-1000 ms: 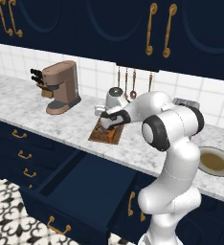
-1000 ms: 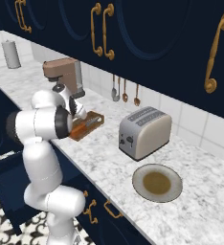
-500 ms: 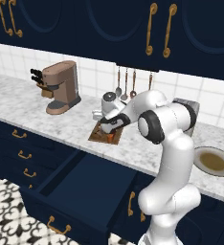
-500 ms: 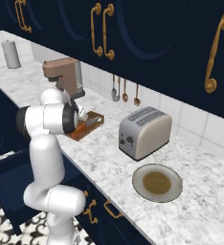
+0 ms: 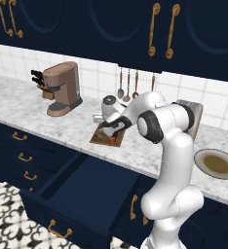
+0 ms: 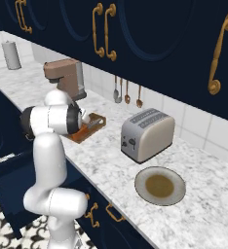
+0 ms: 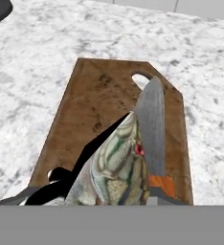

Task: Pick up the knife from the drawer and place it on the cutting board. Then place the meat from the plate to the cutting board.

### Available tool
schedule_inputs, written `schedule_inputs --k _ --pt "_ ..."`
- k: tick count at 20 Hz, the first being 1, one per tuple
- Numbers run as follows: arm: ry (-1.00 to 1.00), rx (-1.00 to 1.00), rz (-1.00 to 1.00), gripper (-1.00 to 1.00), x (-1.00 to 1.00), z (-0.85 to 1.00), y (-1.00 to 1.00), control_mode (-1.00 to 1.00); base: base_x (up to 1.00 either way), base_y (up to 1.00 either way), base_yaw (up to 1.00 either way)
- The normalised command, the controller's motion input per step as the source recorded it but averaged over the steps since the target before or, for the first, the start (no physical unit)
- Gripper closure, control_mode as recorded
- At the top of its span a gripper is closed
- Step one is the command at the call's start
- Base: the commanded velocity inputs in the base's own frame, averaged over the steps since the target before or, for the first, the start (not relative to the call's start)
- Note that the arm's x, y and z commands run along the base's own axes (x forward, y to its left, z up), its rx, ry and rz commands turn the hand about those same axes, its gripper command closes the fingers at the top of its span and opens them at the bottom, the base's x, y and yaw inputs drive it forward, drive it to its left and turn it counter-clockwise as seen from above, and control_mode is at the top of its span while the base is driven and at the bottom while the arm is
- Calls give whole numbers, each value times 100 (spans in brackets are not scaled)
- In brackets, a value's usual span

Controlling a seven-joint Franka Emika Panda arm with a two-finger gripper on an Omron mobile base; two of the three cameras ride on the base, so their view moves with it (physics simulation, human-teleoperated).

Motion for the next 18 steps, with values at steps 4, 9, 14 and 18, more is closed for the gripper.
schedule_inputs --k 4,9,14,18 --pt "0 0 0 100 42 -1 0 -100 0 0 0" --pt "0 -1 1 100 41 -15 0 -100 0 0 0" --pt "0 -2 3 100 27 -26 0 -100 0 0 0" --pt "0 0 3 100 9 -13 -5 -100 0 0 0"
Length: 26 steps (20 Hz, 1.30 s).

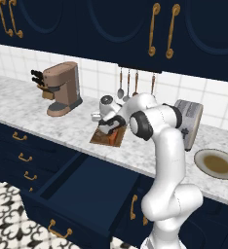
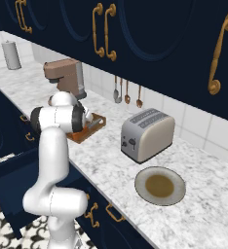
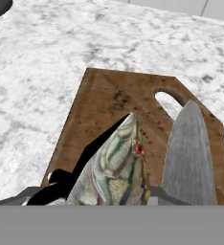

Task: Pick up the knife from the drawer and place it on the cutting board. Then place the meat from the plate to the cutting board.

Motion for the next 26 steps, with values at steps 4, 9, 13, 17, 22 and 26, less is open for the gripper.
schedule_inputs --k 4,9,13,17,22,26 --pt "-2 0 2 100 -1 -6 -24 -100 0 0 0" --pt "-3 0 3 -100 -16 0 -33 -100 0 0 0" --pt "-1 0 4 -100 0 1 -8 -100 0 0 0" --pt "-3 2 5 -100 -10 27 -2 -100 0 0 0" --pt "-2 2 7 -100 -17 39 0 -100 0 0 0" --pt "-1 2 3 -100 -44 51 1 -100 0 0 0"
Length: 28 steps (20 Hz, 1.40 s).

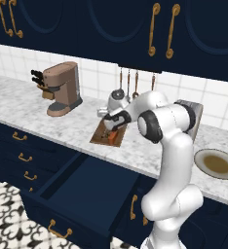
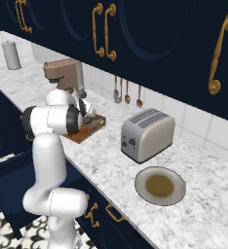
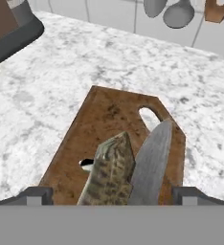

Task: Pick up the knife from the drawer and place it on the cutting board. Then place the meat from the plate to the cutting board.

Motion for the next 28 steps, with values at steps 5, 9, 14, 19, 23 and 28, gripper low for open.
schedule_inputs --k 5,9,14,19,23,28 --pt "-8 0 1 -100 -100 58 9 -100 0 0 0" --pt "-11 0 0 -100 -100 48 6 -100 0 0 0" --pt "-7 -1 1 -100 -100 47 14 -100 0 0 0" --pt "0 0 1 -100 -100 54 17 -100 0 0 0" --pt "0 0 3 -100 -100 40 32 -100 0 0 0" --pt "0 -3 5 -100 -100 8 56 -100 0 0 0"
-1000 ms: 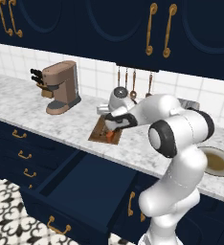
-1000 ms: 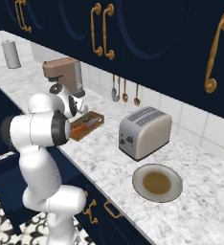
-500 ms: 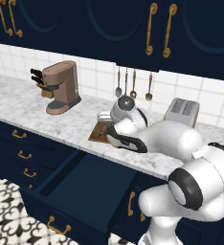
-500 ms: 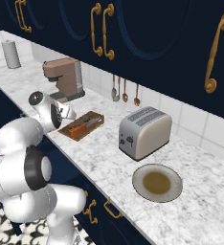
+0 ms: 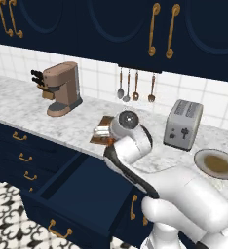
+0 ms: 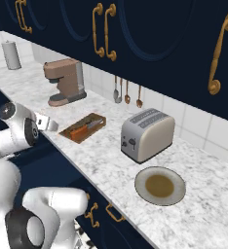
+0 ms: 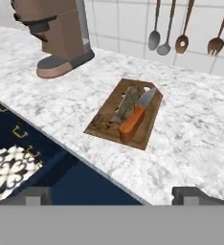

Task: Pick up the knife from the drawer and place it on the cutting board. Then place the meat from the plate to the cutting board.

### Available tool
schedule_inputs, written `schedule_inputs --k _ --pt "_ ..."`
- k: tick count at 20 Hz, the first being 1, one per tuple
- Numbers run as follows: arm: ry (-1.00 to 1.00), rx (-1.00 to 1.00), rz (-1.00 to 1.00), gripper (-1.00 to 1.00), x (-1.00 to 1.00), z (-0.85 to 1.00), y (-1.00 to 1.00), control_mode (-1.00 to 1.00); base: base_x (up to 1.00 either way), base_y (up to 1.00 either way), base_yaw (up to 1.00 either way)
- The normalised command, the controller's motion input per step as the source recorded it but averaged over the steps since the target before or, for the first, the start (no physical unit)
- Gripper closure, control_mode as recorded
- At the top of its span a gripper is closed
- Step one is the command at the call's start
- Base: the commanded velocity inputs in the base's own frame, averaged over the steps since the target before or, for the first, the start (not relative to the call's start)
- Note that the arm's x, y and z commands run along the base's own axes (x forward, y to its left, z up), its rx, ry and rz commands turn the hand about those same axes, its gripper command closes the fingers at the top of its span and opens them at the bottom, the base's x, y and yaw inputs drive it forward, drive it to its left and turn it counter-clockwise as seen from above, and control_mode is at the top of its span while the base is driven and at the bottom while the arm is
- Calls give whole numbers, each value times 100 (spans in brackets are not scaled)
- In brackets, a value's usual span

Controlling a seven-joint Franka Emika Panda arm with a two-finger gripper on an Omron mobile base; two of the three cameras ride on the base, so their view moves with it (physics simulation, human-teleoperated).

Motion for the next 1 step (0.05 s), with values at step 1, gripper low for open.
schedule_inputs --k 1 --pt "0 -7 9 -100 -100 0 69 -100 0 0 0"
